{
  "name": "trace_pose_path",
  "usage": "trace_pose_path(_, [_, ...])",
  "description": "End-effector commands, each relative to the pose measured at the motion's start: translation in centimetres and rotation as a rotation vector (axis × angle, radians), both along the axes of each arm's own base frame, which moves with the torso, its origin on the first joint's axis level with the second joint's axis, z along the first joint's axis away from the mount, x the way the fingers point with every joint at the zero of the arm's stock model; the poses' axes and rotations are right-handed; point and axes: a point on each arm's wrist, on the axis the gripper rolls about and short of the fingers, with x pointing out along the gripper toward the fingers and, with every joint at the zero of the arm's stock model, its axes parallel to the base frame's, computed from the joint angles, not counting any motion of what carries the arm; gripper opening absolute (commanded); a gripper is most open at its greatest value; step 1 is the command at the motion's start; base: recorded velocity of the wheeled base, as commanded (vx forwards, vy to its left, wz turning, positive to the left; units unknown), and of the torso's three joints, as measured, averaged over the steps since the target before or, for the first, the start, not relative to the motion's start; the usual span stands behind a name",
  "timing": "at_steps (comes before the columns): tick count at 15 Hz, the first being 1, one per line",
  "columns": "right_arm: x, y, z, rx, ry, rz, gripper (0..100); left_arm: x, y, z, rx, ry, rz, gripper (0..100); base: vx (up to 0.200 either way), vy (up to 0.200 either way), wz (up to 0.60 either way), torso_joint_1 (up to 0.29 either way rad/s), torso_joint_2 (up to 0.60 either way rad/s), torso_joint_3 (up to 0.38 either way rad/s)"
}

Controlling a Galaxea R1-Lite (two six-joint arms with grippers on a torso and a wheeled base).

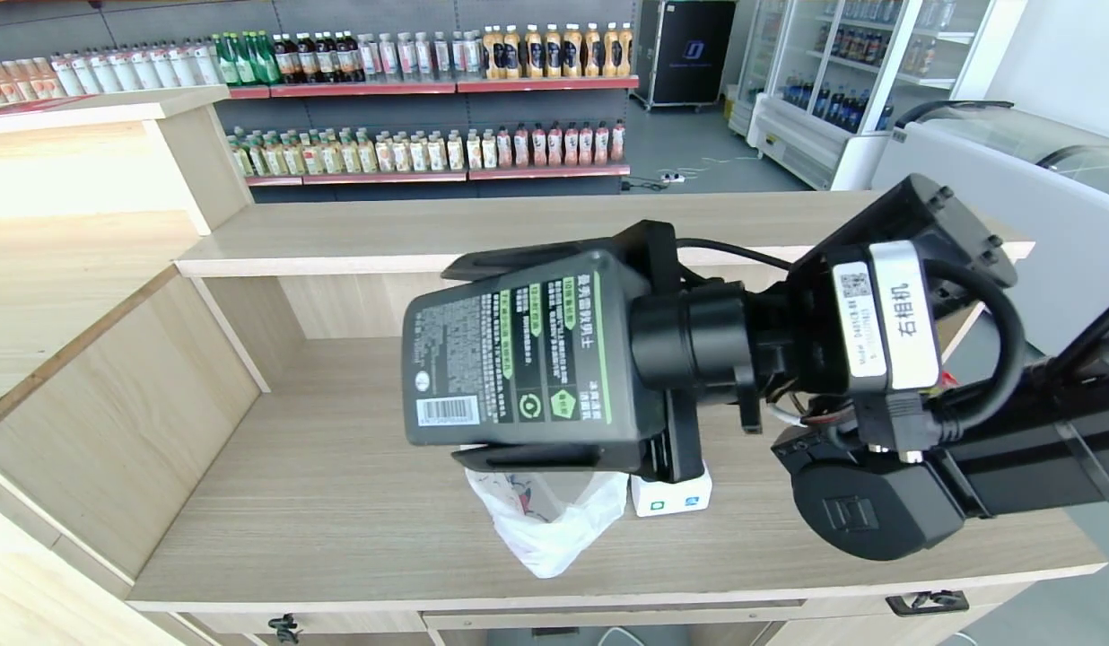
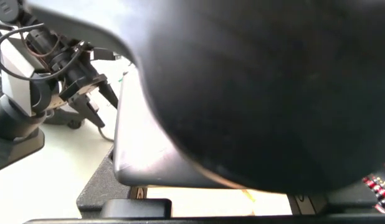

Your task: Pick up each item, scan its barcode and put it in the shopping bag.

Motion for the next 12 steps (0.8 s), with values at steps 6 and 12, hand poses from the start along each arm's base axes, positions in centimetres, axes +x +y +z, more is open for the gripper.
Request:
trace_pose_path(6, [-1.0, -20.1, 2.6, -0.133, 0.633, -0.875, 0, 0.0, 0.0, 0.0, 0.000, 0.000, 0.001, 100, 0.000, 0.000, 0.00, 0.000, 0.00, 0.000])
trace_pose_path(12, [-3.2, -28.7, -0.9, -0.062, 1.283, -1.238, 0, 0.0, 0.0, 0.0, 0.000, 0.000, 0.001, 100, 0.000, 0.000, 0.00, 0.000, 0.00, 0.000])
